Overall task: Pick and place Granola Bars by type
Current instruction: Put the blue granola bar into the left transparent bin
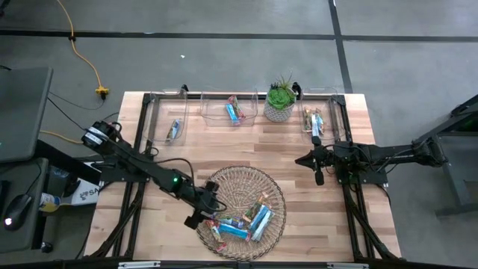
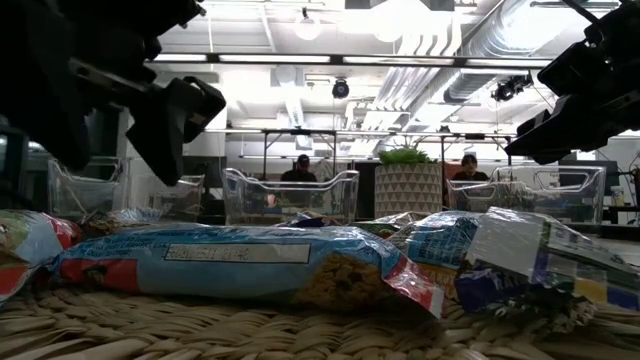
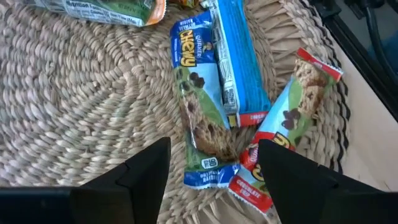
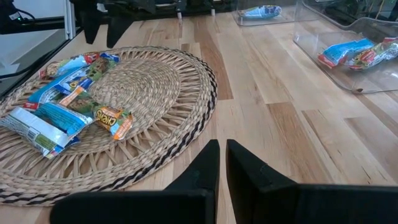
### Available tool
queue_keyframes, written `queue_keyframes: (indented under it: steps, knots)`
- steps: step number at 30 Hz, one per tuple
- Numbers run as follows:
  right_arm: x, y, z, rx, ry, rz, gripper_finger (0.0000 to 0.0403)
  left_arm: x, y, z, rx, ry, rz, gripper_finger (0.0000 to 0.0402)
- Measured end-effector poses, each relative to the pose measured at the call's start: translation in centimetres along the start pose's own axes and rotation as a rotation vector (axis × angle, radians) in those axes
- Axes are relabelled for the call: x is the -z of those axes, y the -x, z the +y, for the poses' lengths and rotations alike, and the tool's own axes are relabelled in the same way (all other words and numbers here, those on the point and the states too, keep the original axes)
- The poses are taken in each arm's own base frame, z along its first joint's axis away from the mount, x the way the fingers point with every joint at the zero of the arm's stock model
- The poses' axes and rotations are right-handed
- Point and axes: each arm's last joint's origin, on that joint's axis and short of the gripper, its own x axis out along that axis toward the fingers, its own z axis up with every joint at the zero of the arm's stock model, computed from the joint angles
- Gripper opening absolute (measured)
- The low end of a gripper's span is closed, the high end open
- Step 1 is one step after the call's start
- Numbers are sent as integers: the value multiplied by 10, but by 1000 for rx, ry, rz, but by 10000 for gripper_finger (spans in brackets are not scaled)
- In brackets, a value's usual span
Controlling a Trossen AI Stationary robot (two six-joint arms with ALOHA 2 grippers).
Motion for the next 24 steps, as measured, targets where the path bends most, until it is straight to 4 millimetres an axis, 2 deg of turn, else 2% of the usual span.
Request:
queue_keyframes:
  steps: [16,24]
  knots:
    - [0,0,0,0,0,2,12,0,-9,1,-20,-26,-12,241]
    - [0,0,0,0,0,2,12,6,-27,3,-54,-20,-5,241]
